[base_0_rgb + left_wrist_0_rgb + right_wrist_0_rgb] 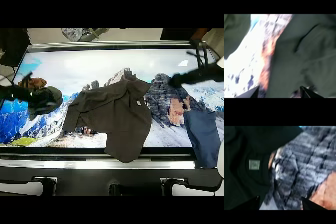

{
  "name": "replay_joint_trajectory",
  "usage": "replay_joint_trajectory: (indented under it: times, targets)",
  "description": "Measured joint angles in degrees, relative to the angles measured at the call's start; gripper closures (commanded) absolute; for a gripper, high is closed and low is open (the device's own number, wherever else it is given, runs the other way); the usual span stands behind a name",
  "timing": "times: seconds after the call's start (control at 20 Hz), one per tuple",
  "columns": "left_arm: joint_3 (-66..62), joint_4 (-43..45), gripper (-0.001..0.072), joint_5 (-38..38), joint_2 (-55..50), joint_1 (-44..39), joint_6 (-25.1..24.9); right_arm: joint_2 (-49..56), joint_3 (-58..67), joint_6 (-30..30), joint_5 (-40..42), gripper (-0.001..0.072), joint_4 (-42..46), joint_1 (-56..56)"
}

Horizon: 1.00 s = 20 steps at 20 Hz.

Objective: Fold the shirts.

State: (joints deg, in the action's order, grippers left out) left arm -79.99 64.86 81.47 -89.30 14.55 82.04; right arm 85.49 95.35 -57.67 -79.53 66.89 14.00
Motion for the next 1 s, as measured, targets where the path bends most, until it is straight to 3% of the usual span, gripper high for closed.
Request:
replay_joint_trajectory:
  times: [0.2, 0.25, 0.3, 0.4, 0.5, 0.6, 1.0]
  targets:
    - [10.71, 1.01, 0.0116, -1.16, 0.72, -0.98, -1.68, -0.85, -7.45, 2.29, -8.74, 0.0034, -0.26, 2.01]
    - [12.59, 1.18, 0.0151, -2.62, 0.74, -1.4, -1.99, -0.94, -9.31, 2.64, -9.25, 0.0034, -0.26, 2.12]
    - [13.88, 1.01, 0.0245, -3.39, 0.66, -2.03, -2.16, -0.94, -11.17, 2.89, -9.53, 0.0034, -0.31, 2.14]
    - [15.47, 0.74, 0.0253, -4.96, 0.04, -3.26, -2.45, -1.07, -14.34, 3.28, -9.35, 0.0034, -0.87, 2.14]
    - [16.31, 0.81, 0.0415, -6.19, -0.61, -4.37, -2.58, -1.11, -17.64, 3.48, -8.96, 0.0034, -1.07, 2.08]
    - [16.74, 0.57, 0.0678, -7.15, -0.96, -5.51, -2.64, -1.11, -21.62, 3.52, -8.59, 0.0034, -1.25, 2.12]
    - [17.2, 0.55, 0.0674, -9.9, -0.39, -6.43, -2.8, -0.85, -40.37, 4.37, 1.51, 0.0045, -7.93, -4.04]
